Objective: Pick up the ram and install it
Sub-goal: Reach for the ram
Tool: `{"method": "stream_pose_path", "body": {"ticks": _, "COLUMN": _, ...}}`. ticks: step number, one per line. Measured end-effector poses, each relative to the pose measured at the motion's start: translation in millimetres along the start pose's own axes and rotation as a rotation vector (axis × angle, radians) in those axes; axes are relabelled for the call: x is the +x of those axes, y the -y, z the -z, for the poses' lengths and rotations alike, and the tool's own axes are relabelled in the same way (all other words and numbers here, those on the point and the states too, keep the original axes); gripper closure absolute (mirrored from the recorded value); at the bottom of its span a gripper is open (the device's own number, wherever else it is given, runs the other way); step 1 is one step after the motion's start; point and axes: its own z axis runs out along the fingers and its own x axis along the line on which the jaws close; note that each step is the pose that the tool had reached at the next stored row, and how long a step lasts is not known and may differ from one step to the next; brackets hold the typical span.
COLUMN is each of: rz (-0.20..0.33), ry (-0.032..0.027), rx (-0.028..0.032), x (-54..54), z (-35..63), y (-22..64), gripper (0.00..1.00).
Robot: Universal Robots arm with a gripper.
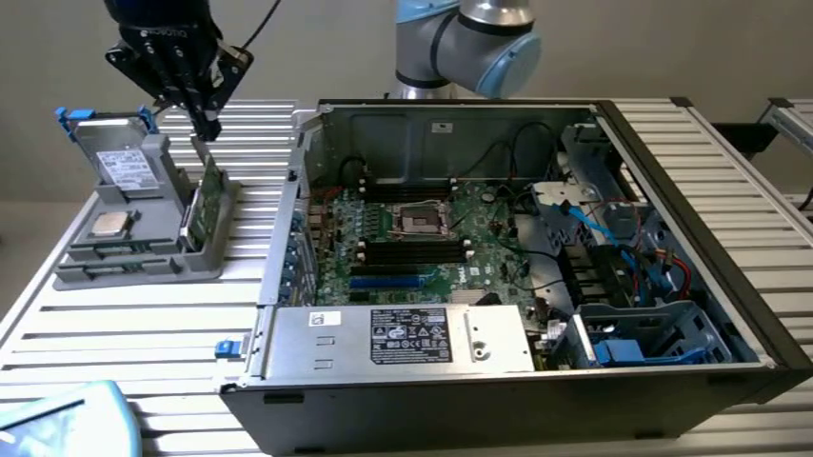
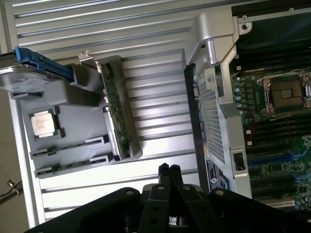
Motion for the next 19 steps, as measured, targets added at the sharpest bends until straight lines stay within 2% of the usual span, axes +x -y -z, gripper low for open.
{"method": "stream_pose_path", "body": {"ticks": 6, "rz": -0.001, "ry": -0.0113, "rx": -0.0026, "x": 26.6, "z": -0.9, "y": 5.5, "gripper": 0.89}}
{"method": "stream_pose_path", "body": {"ticks": 15, "rz": -0.001, "ry": -0.0260, "rx": -0.0032, "x": 66.5, "z": -2.8, "y": 13.3, "gripper": 0.89}}
{"method": "stream_pose_path", "body": {"ticks": 19, "rz": 0.009, "ry": -0.0297, "rx": -0.0023, "x": 75.4, "z": -4.2, "y": 15.9, "gripper": 0.89}}
